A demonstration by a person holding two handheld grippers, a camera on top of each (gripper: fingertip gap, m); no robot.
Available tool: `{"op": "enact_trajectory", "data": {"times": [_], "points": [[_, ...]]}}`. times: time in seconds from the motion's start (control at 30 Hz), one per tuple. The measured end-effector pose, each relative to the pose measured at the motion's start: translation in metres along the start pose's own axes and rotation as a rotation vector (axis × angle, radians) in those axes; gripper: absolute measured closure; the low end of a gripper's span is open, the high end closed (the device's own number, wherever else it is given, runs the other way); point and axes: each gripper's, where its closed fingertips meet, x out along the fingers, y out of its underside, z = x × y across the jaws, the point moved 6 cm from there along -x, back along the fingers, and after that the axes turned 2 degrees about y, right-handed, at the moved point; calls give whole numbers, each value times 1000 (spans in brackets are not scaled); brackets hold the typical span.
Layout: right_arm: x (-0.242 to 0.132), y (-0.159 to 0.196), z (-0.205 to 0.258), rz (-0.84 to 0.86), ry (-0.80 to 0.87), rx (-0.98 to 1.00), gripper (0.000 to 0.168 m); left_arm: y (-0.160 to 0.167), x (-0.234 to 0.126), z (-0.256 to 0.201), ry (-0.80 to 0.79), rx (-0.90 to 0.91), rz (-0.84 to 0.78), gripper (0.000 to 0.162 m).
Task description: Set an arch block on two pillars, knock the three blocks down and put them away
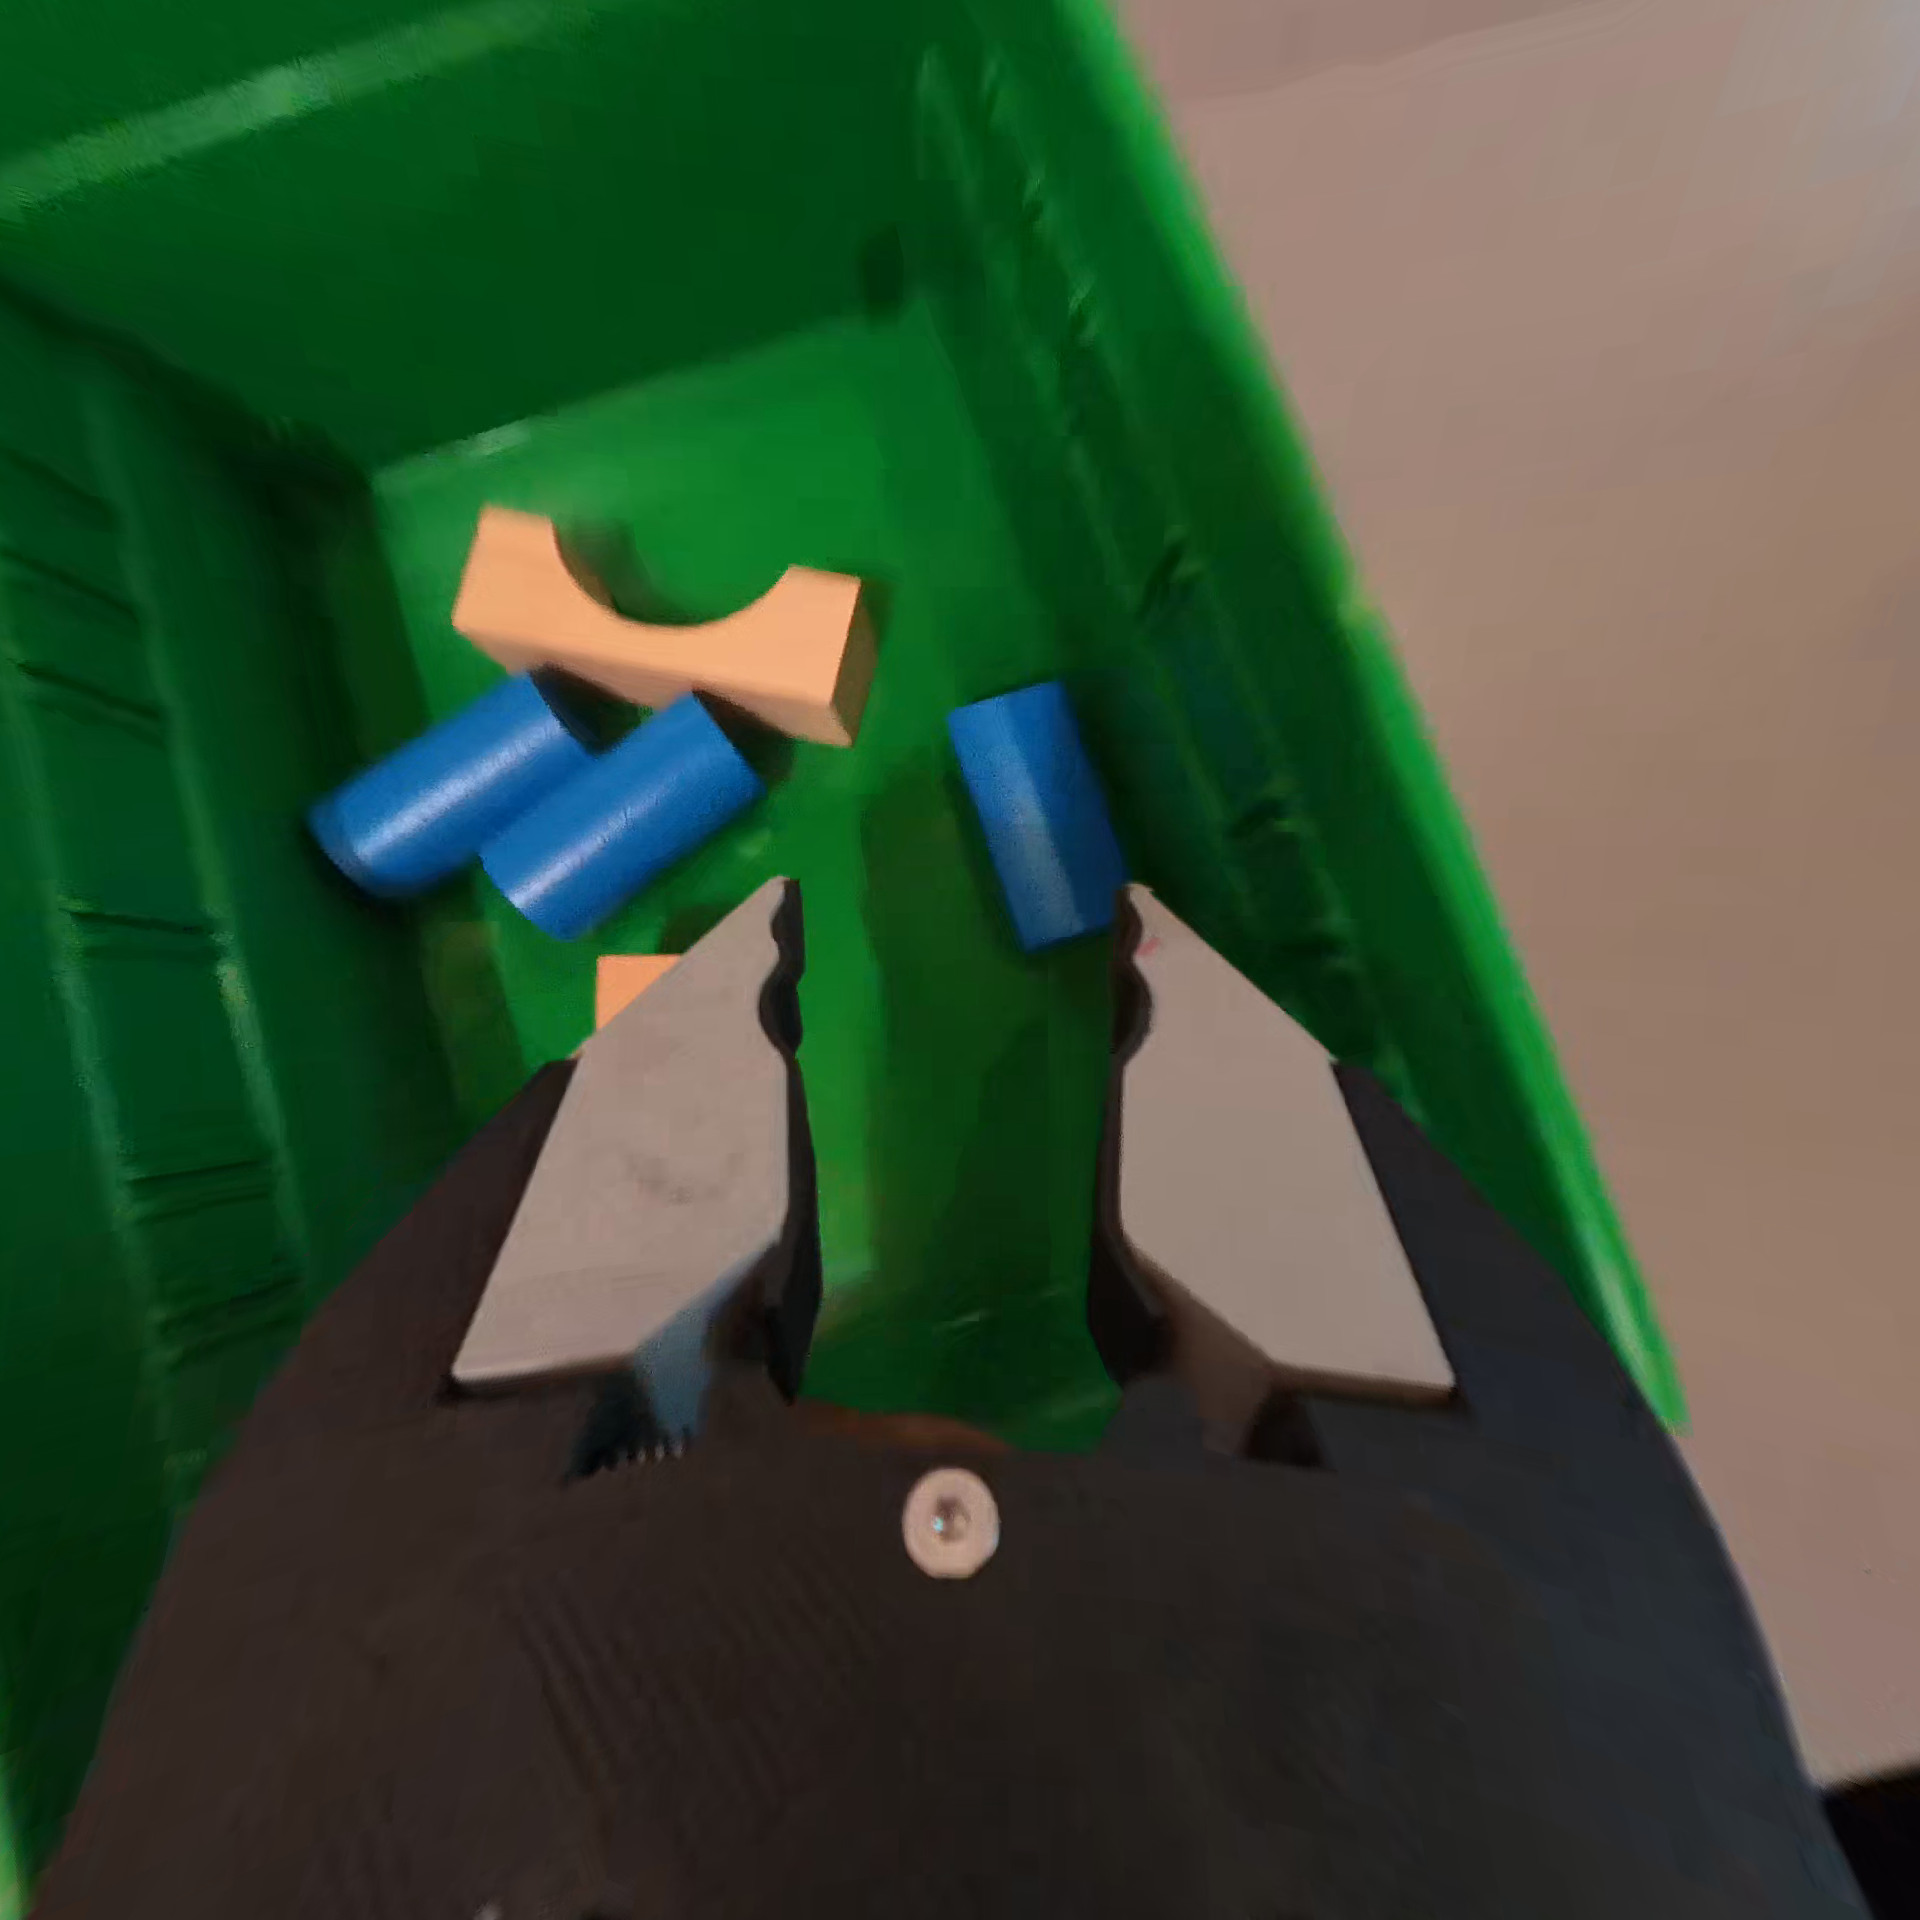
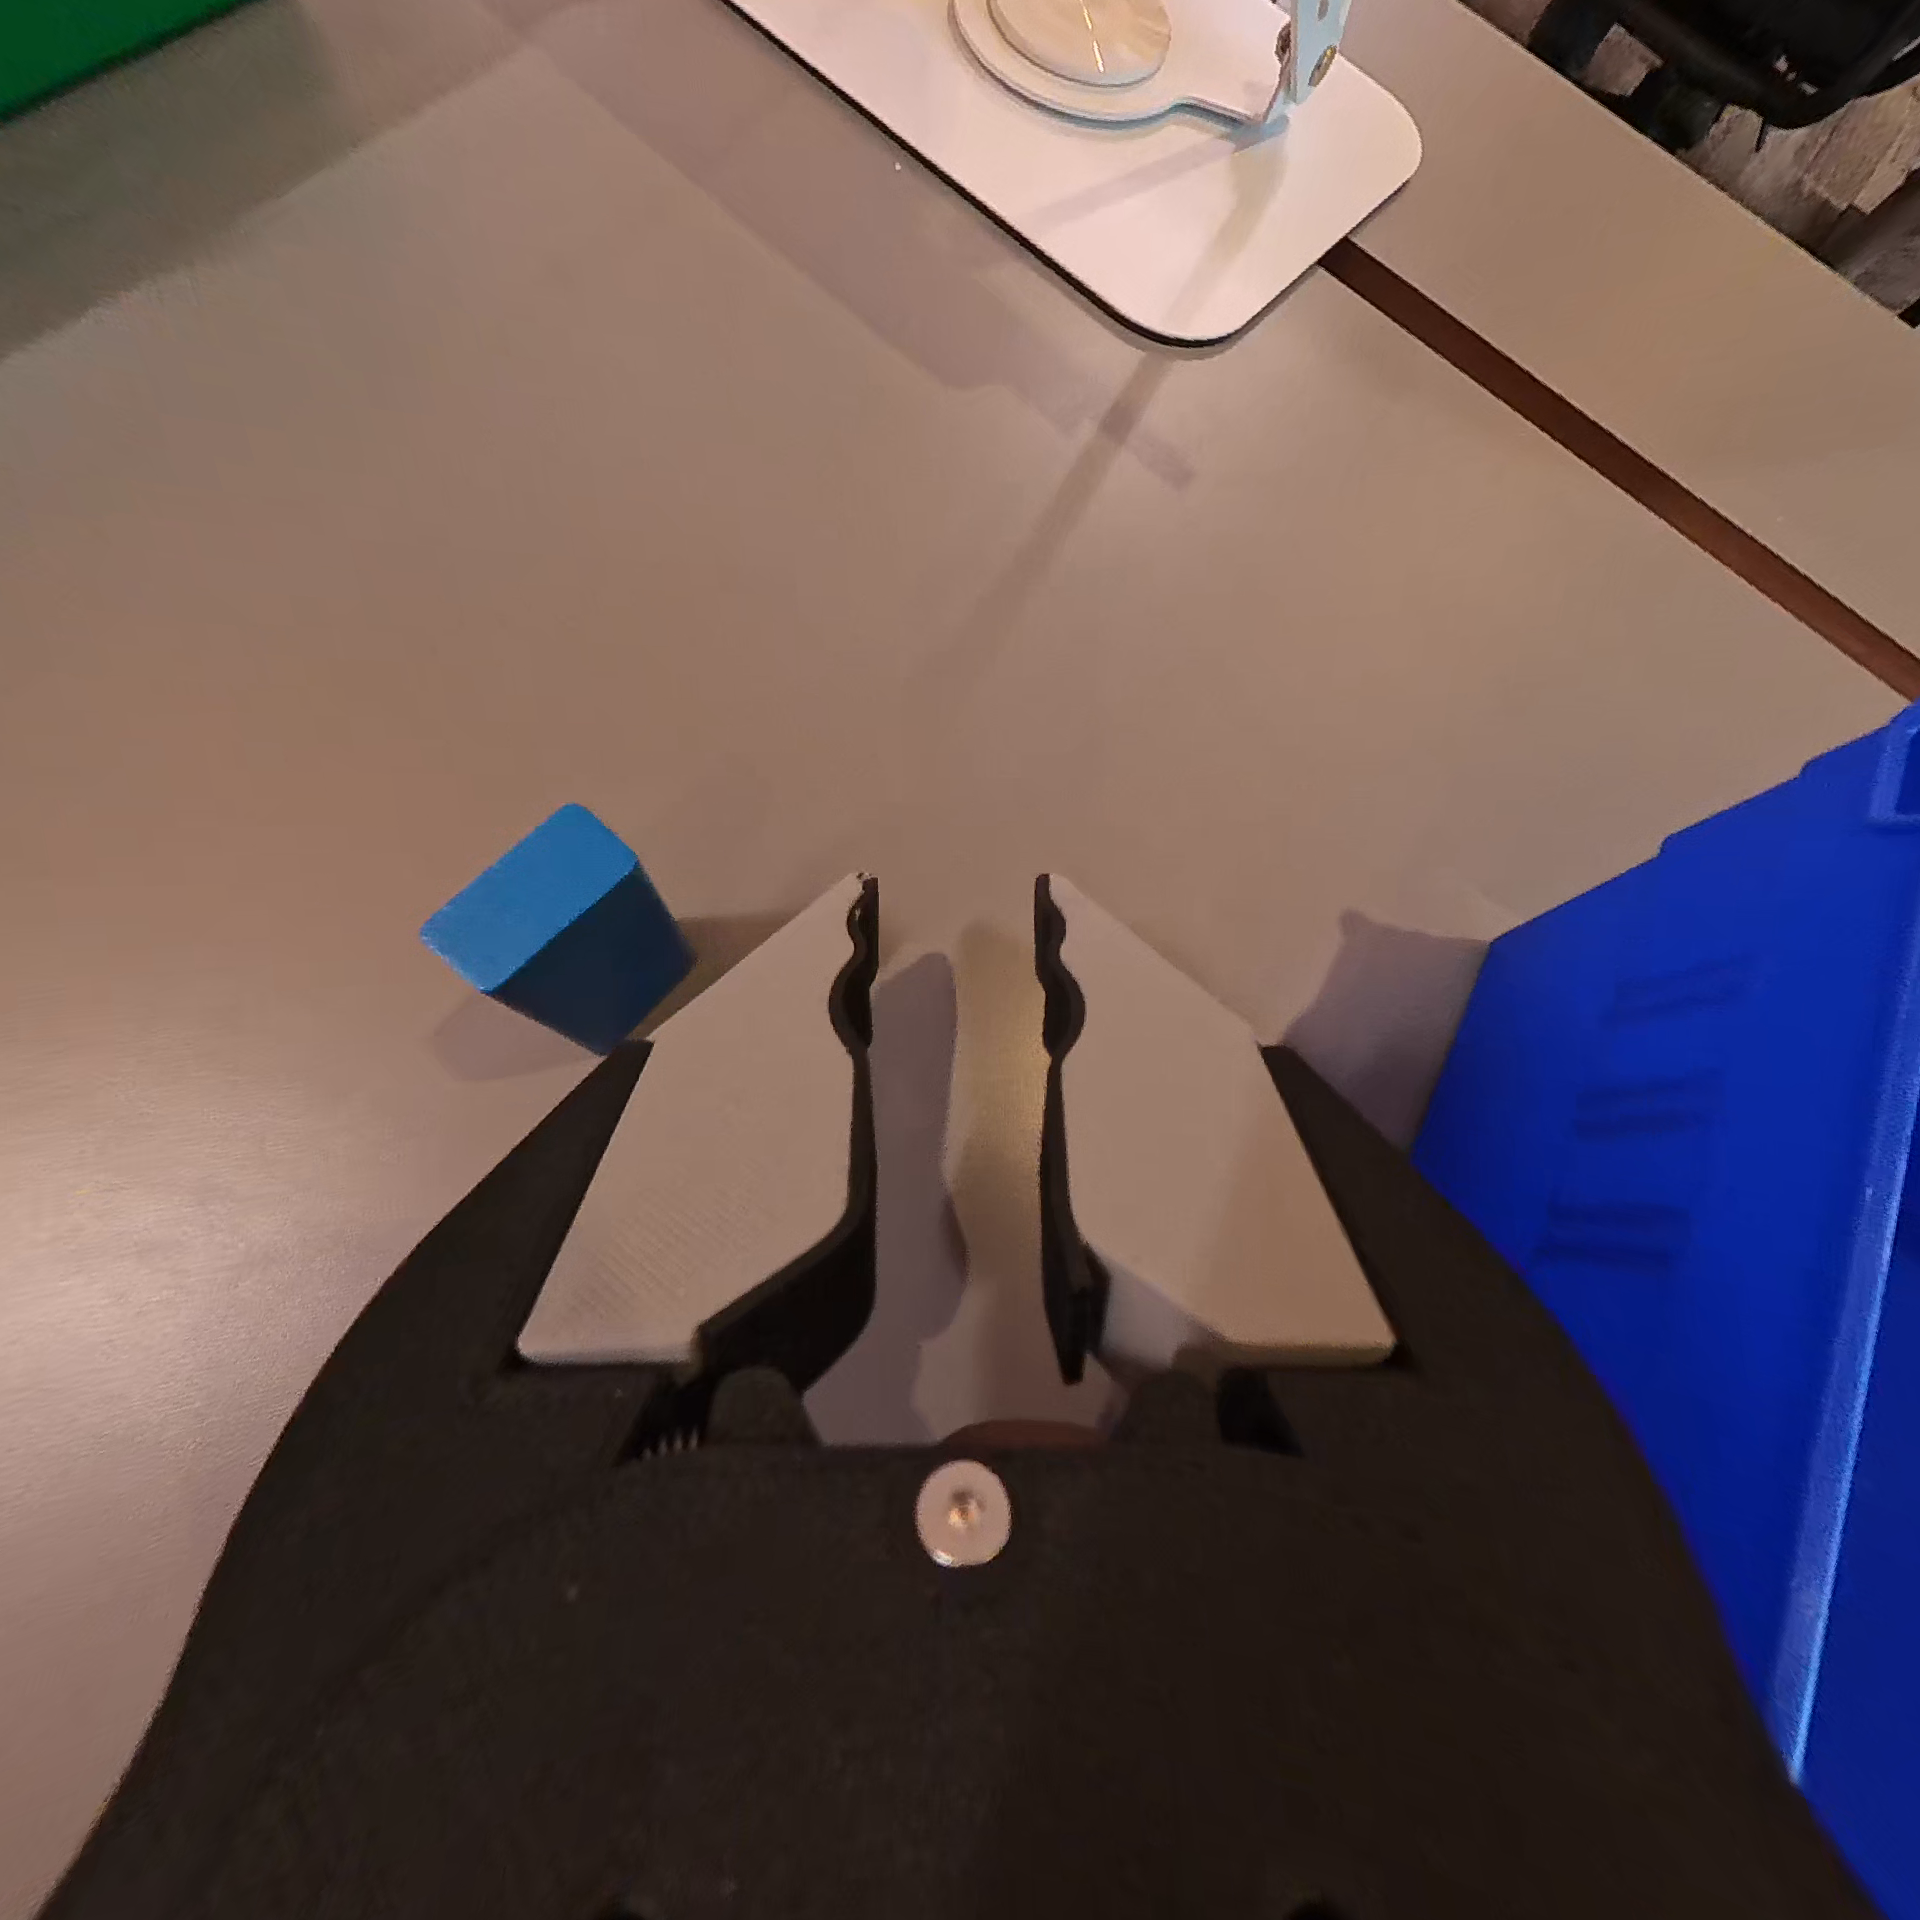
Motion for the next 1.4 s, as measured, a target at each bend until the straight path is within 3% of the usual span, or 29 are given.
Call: {"op": "enact_trajectory", "data": {"times": [0.1,0.13,0.27,0.37,0.47,0.67,0.83,1.0,1.1,1.17,1.3,1.4], "points": [[1,1,-1,1,-4,14,141,2,31,-8,29,-54,79,103],[1,1,0,1,-3,10,141,-1,34,-10,29,-59,79,110],[1,0,2,0,-1,-9,142,-1,42,-8,-63,3,148,106],[-1,-1,2,-7,-6,-13,142,-2,44,-6,-37,45,173,112],[-4,-3,2,-20,-9,-10,142,-2,45,-3,42,50,199,130],[-9,-5,0,-40,-5,-9,142,0,41,9,44,85,190,131],[-12,-7,-4,-54,6,7,142,-10,5,15,-5,100,2,131],[-27,-18,-7,-146,29,39,142,-35,-62,-2,54,129,-394,131],[-48,-36,0,-312,-29,40,141,-48,-102,-42,256,195,-644,132],[-65,-49,11,-460,-117,22,141,-51,-113,-75,398,230,-708,132],[-102,-65,37,-698,-361,-9,138,-52,-96,-141,652,318,-708,132],[-117,-68,56,-763,-585,-19,133,-50,-66,-180,783,377,-677,132]]}}
